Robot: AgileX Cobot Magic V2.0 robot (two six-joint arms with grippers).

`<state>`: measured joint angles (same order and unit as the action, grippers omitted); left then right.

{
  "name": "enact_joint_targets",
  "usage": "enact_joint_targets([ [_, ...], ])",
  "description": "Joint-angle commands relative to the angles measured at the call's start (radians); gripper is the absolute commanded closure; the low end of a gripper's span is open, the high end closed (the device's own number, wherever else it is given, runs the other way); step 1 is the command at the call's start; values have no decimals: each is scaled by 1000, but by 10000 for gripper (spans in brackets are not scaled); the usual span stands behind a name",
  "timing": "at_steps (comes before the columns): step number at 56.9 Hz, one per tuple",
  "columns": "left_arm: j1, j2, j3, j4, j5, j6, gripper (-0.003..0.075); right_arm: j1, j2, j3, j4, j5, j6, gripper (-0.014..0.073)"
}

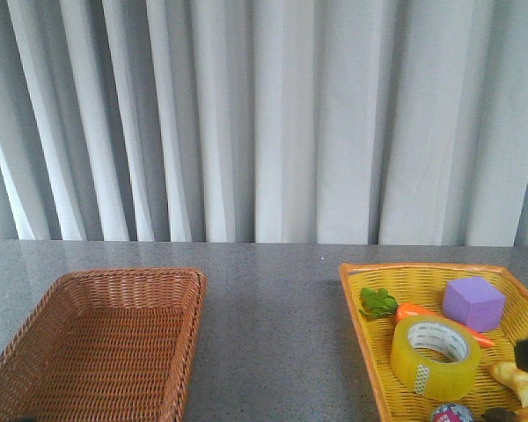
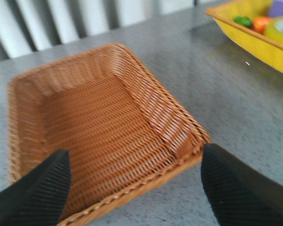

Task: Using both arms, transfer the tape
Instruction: 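Lower the right gripper onto the yellow tape roll and grasp its rim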

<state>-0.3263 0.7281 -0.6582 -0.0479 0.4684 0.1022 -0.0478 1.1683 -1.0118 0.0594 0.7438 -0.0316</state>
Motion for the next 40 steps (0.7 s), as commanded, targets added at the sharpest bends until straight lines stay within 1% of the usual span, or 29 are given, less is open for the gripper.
enact_joint_targets([
  [1,-25,32,-34,-11,-71,1,160,-5,72,-120,1,-8,0,57],
  [13,-25,51,-33,-11,-61,-3,160,-5,286,-303,1,80,-26,60],
  [29,-24,51,-33,-11,-61,-3,160,-5,539,-506,-6,142,-55,76],
  [40,-24,51,-33,-11,-61,-3,160,-5,677,-623,-6,178,-57,80],
])
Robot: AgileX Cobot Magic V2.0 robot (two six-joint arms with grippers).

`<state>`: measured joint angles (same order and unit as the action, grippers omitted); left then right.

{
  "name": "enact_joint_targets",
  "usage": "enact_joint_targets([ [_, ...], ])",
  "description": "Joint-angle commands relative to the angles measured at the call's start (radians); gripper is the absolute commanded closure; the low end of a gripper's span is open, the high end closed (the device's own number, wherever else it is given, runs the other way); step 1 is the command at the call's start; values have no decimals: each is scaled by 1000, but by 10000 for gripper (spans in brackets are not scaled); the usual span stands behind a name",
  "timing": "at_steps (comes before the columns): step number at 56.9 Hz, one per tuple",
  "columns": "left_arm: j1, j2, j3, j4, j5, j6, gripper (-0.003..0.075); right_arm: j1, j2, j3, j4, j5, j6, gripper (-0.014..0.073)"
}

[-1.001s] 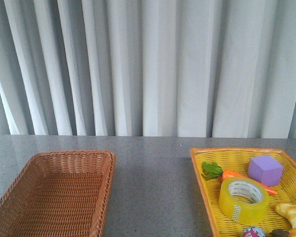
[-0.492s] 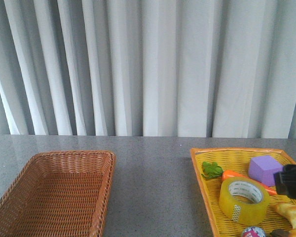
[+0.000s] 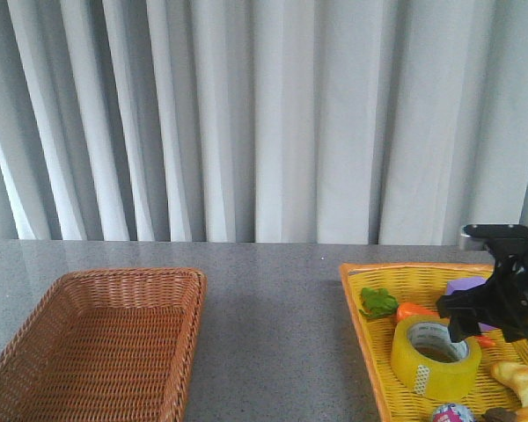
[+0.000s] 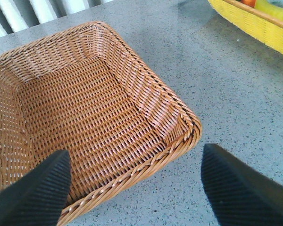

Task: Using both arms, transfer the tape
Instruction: 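Lower the right gripper onto the yellow tape roll and grasp its rim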

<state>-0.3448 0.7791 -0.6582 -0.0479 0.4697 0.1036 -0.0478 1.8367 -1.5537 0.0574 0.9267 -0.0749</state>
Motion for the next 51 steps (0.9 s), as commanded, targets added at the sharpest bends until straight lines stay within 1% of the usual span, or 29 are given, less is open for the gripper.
enact_joint_targets([
  [1,-6,0,-33,-11,-62,-4,160,-5,24,-92,-4,2,-15,83],
  [6,-6,0,-33,-11,-62,-4,160,-5,74,-133,-5,31,-23,96],
  [11,-6,0,-33,-11,-62,-4,160,-5,111,-168,-8,59,-28,129],
  [15,-6,0,-33,-11,-62,-4,160,-5,128,-185,-3,64,-30,176],
  [27,-6,0,-33,-11,-62,-4,160,-5,135,-191,-1,66,-34,360],
  [31,-6,0,-33,-11,-62,-4,160,-5,135,-191,-1,68,-34,398],
  [36,-6,0,-33,-11,-62,-4,160,-5,134,-191,-1,73,-34,419],
  [51,-6,0,-33,-11,-62,-4,160,-5,103,-191,-4,81,-38,420],
])
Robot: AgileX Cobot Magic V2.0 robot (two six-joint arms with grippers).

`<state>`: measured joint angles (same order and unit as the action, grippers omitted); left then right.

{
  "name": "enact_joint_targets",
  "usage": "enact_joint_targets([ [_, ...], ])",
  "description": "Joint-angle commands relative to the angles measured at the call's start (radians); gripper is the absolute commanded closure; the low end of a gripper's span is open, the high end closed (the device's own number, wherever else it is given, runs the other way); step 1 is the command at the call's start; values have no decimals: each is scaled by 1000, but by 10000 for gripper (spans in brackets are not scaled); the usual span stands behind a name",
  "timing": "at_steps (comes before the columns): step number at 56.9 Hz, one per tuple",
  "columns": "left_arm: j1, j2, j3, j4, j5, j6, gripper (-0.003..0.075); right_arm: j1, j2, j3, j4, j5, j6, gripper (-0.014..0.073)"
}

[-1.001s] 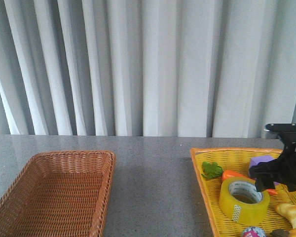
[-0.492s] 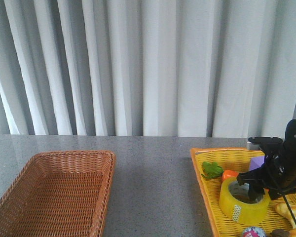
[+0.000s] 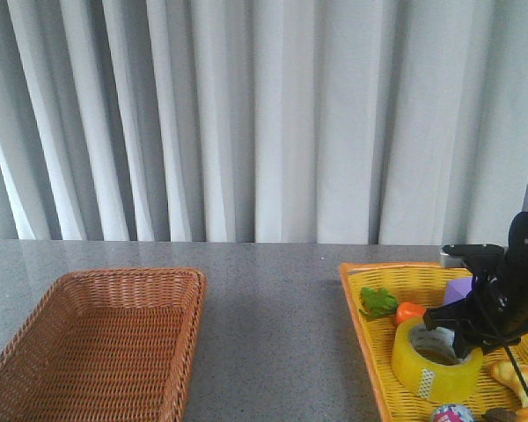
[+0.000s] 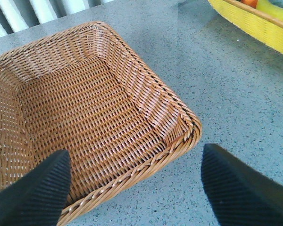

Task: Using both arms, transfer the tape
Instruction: 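Lower the right gripper onto the yellow tape roll and grasp its rim, then lift the tape roll with the right gripper and set it on the table between baskets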

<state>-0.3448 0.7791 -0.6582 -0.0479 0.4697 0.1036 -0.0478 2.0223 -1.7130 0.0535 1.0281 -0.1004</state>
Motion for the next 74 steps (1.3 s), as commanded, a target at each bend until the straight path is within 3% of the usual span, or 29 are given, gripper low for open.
enact_joint_targets([
  [1,-6,0,-33,-11,-62,-4,160,-5,-86,-32,0,-22,-13,420],
  [19,-6,0,-33,-11,-62,-4,160,-5,-166,-32,20,-20,-34,420],
  [30,-6,0,-33,-11,-62,-4,160,13,-265,-32,110,-23,-104,420],
  [44,-6,0,-33,-11,-62,-4,160,210,-300,-32,103,-77,-127,420],
  [58,-6,0,-33,-11,-62,-4,160,431,-230,-32,8,-200,-108,420],
  [74,-6,0,-33,-11,-62,-4,160,495,-127,-32,-73,-246,-87,410],
])
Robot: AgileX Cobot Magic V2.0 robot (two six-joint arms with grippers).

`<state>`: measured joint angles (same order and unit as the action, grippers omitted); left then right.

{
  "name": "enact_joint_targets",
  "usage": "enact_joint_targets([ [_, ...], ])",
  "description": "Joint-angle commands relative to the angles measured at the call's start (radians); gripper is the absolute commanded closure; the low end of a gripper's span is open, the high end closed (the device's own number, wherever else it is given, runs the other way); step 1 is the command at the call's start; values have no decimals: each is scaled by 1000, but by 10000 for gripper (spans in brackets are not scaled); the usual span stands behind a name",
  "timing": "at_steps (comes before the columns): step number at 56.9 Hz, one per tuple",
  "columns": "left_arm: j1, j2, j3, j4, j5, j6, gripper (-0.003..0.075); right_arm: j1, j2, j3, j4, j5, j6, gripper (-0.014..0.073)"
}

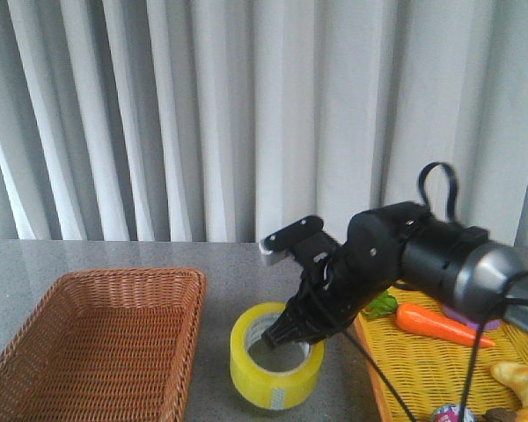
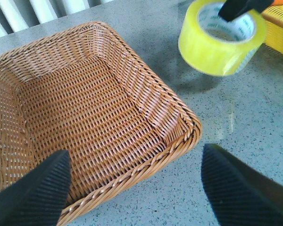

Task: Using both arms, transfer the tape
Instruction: 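Lift the tape roll with the right gripper and set it on the table between baskets, then open the right gripper and withdraw it back over the yellow basket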

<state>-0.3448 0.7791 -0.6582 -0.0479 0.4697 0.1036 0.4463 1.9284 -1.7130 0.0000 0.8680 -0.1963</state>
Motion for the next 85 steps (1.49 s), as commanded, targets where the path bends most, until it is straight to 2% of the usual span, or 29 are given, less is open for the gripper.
enact_joint_targets([
  [1,-6,0,-33,-11,-62,-4,160,1,-27,-32,-20,-89,9,409],
  [8,-6,0,-33,-11,-62,-4,160,1,-9,-32,-22,-107,2,368],
  [24,-6,0,-33,-11,-62,-4,160,1,-14,-32,-23,-127,-1,154],
  [42,-6,0,-33,-11,-62,-4,160,-2,-232,-4,-24,-88,52,143],
  [51,-6,0,-33,-11,-62,-4,160,-49,-429,187,-18,-148,61,165],
  [60,-6,0,-33,-11,-62,-4,160,-180,-646,446,-14,-236,90,189],
  [71,-6,0,-33,-11,-62,-8,160,-345,-889,702,-13,-268,95,201],
  [85,-6,0,-33,-11,-62,-8,160,-452,-1149,944,-18,-295,140,201],
])
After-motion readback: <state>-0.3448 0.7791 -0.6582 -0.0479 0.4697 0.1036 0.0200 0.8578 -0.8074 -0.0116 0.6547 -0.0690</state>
